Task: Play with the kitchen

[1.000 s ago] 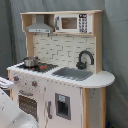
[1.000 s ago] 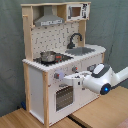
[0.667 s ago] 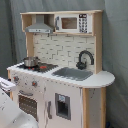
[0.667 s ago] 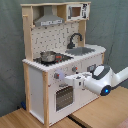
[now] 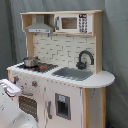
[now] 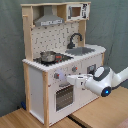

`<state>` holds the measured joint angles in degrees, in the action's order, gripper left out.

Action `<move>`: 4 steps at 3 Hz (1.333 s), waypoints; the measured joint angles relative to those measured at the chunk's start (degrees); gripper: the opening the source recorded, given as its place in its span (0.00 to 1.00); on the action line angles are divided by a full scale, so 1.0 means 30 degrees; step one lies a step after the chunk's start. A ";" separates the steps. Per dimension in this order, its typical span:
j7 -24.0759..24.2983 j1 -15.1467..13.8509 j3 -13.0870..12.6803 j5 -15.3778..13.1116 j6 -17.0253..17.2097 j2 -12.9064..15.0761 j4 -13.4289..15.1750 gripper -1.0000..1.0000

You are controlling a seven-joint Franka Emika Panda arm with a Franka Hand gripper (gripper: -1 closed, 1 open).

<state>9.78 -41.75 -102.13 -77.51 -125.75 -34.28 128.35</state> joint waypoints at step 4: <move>0.3974 0.3250 0.4099 -0.3298 -0.0784 0.0010 0.3846 1.00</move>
<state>21.70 -32.00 -89.83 -87.41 -128.10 -34.25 139.89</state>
